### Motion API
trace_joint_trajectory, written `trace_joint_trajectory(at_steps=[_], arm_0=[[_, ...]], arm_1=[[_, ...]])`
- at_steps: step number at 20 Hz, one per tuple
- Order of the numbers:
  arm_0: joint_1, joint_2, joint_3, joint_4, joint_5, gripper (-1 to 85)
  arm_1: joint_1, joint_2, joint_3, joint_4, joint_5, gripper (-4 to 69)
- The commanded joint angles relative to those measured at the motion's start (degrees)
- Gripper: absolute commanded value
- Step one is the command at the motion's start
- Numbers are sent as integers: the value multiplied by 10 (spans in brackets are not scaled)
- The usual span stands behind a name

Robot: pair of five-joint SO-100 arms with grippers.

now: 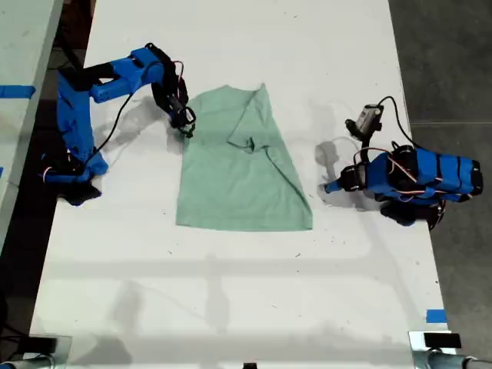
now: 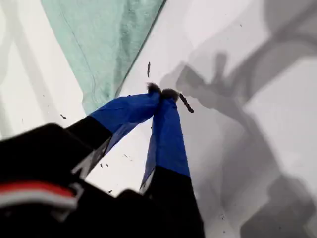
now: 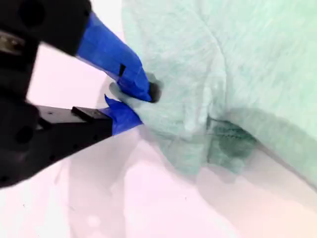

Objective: Fold t shirt

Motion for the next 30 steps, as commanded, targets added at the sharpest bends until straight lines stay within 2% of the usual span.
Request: trace_joint_trajectory(at_steps=[1, 4, 6, 11, 16, 17, 18, 20, 27, 30], arm_0=[[25, 41, -56, 50, -9, -3], [90, 33, -230, 132, -5, -3], [135, 27, -312, 135, 17, -3], [200, 28, -330, 110, 16, -3], [251, 22, -330, 45, -17, 7], [259, 22, -330, 32, -29, 158], [263, 21, -330, 24, -40, 200], [258, 18, -330, 22, -45, 211], [231, 197, -314, 63, -40, 171], [245, 327, -177, 72, -64, 43]], arm_1=[[2, 5, 30, 2, 4, -1], [2, 5, 30, 2, 4, -1], [2, 5, 30, 2, 4, -1], [2, 5, 30, 2, 4, -1], [2, 5, 30, 2, 4, -1], [2, 5, 30, 2, 4, -1], [2, 5, 30, 2, 4, -1], [1, 5, 30, 2, 4, -1], [0, 5, 30, 2, 4, -1], [0, 5, 30, 2, 4, -1]])
